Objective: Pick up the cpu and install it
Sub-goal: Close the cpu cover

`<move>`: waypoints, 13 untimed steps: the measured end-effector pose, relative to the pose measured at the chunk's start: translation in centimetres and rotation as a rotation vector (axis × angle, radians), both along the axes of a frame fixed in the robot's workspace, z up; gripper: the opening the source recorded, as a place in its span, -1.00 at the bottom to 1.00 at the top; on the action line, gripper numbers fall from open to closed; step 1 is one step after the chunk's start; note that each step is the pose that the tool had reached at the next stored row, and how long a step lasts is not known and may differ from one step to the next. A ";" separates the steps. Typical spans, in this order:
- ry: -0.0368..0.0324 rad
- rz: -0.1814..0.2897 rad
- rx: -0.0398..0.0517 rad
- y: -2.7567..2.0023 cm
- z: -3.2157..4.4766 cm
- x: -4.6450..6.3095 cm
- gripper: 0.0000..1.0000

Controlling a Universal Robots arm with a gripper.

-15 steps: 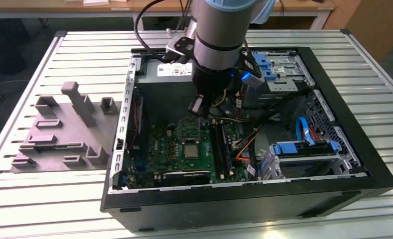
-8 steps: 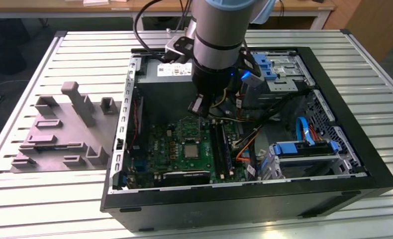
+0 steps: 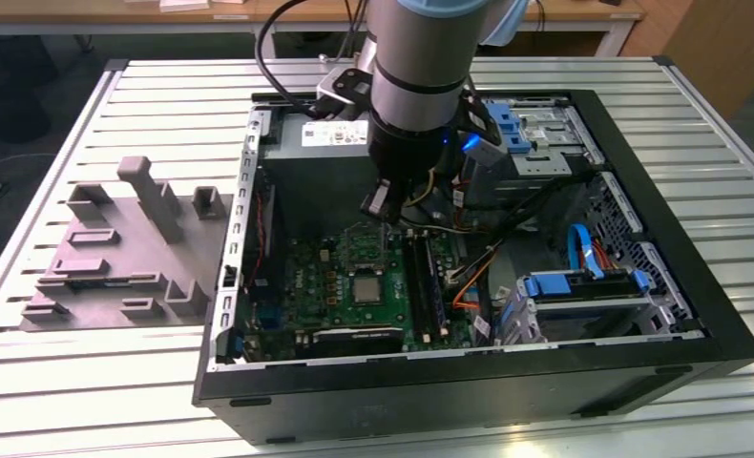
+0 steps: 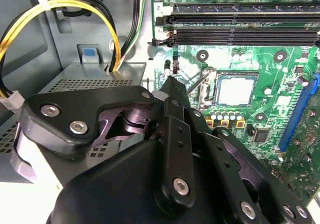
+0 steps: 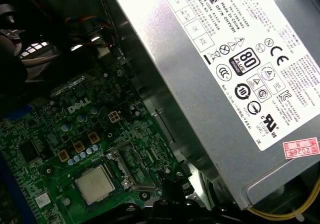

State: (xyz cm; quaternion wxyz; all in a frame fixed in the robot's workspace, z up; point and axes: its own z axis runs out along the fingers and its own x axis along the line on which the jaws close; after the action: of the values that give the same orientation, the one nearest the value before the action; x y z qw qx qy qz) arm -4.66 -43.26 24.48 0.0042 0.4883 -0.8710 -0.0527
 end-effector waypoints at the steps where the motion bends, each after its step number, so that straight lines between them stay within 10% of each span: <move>1: 0.0000 0.000 -0.0001 0.00 0.01 0.0 -0.79; 13: 0.0001 0.006 -0.0271 -0.05 0.04 0.0 -0.79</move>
State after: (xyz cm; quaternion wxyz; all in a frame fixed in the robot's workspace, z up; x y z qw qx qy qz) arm -4.68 -43.30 24.53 0.0110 0.4910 -0.8701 -0.0409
